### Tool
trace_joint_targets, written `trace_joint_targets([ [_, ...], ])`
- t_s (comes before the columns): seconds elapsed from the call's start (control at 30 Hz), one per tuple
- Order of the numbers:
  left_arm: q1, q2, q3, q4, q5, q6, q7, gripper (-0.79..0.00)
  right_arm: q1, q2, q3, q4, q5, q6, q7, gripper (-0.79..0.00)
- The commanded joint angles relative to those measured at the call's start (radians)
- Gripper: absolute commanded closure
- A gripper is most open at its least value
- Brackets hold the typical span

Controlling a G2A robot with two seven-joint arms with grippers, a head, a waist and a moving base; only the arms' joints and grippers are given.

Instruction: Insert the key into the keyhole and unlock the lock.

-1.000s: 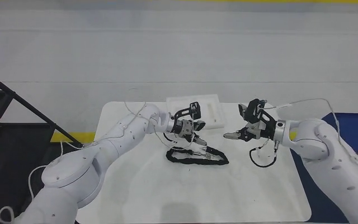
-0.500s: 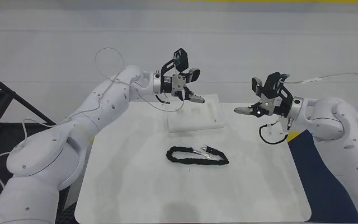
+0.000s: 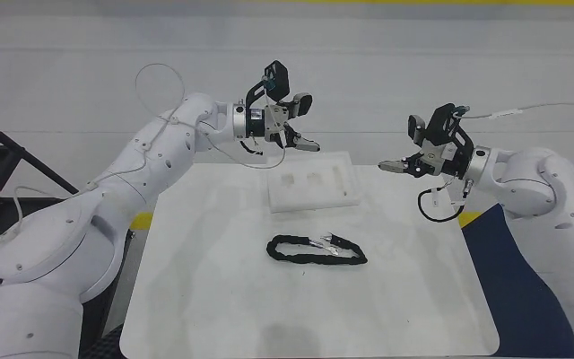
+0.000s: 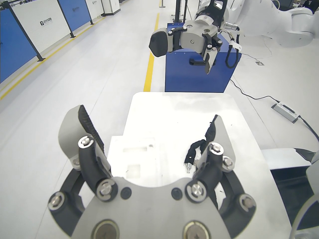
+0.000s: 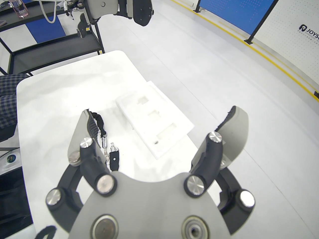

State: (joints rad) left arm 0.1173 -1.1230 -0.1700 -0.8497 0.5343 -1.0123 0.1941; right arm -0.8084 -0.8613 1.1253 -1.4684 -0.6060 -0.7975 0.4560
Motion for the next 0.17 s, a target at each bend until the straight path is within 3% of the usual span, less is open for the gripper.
trace_joint_targets([
  [0.0,0.000,0.000,0.000,0.000,0.000,0.000,0.000,-0.785,0.000,0.000,0.000,0.000,0.000,0.000,0.000,-0.785],
  [0.13,0.000,0.000,0.000,0.000,0.000,0.000,0.000,-0.785,0.000,0.000,0.000,0.000,0.000,0.000,0.000,-0.785],
])
